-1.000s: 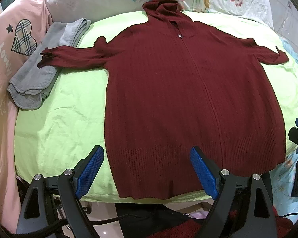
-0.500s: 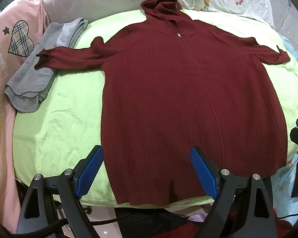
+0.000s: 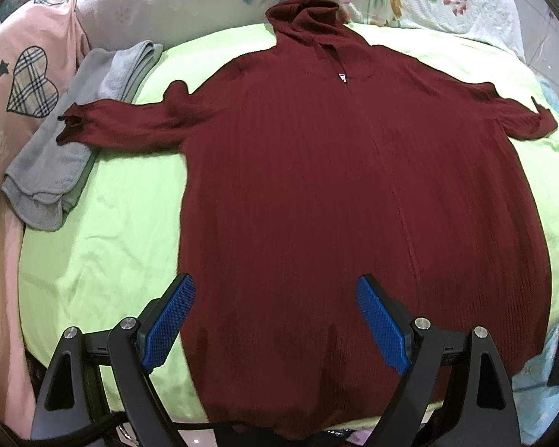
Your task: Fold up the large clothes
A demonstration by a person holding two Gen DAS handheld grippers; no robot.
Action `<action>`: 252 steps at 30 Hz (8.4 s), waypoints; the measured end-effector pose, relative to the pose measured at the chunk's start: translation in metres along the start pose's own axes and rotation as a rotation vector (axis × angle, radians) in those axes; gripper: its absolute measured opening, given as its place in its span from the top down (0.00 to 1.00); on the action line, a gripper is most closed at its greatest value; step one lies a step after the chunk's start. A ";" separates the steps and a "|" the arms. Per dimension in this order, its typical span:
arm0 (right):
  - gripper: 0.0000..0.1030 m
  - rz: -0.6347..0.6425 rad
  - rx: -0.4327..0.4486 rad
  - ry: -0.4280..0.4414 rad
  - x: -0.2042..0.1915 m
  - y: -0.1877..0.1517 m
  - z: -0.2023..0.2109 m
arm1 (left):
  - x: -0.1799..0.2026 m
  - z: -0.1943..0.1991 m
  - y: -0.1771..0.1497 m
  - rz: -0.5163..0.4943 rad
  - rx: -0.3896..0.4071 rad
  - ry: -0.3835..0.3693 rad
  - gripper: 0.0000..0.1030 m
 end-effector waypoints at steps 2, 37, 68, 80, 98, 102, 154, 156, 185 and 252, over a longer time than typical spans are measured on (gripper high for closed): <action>0.02 -0.044 0.036 -0.028 0.025 0.031 -0.001 | 0.003 -0.004 0.006 -0.002 0.003 -0.003 0.14; 0.92 -0.238 0.158 -0.227 0.162 0.296 -0.129 | 0.035 -0.086 0.046 0.006 -0.159 -0.107 0.14; 0.85 0.129 -0.376 0.521 -0.346 0.013 -0.260 | -0.077 -0.079 0.033 0.232 -0.057 -0.226 0.14; 0.57 0.051 -0.200 0.472 -0.260 0.040 -0.167 | -0.107 -0.126 0.118 0.225 -0.011 -0.369 0.14; 0.57 -0.116 -0.087 0.275 -0.144 0.052 -0.113 | -0.133 -0.135 0.163 0.178 0.132 -0.318 0.96; 0.57 -0.139 -0.036 0.209 -0.120 0.071 -0.108 | -0.170 -0.150 0.148 0.282 0.107 -0.301 0.96; 0.58 -0.040 -0.200 0.139 -0.130 0.034 -0.137 | -0.427 -0.097 0.103 0.551 0.000 0.259 0.22; 0.58 -0.034 -0.205 0.143 -0.135 0.032 -0.138 | -0.441 -0.108 0.105 0.542 -0.027 0.281 0.22; 0.58 -0.108 -0.141 0.197 -0.119 0.035 -0.111 | -0.047 -0.045 0.179 0.138 0.212 -0.454 0.95; 0.91 -0.111 -0.098 0.071 -0.090 0.090 -0.175 | -0.214 -0.133 0.051 0.525 0.043 -0.119 0.66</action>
Point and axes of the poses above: each gripper's, at about its wrist camera, not at the fingertips, and z roughly against the way its jaws point, x to its right, y to its top, the point moved 7 cm from there along -z, roughly the way its jaws point, and after that the axes turned 12 degrees about -z, right-handed, at the moved point
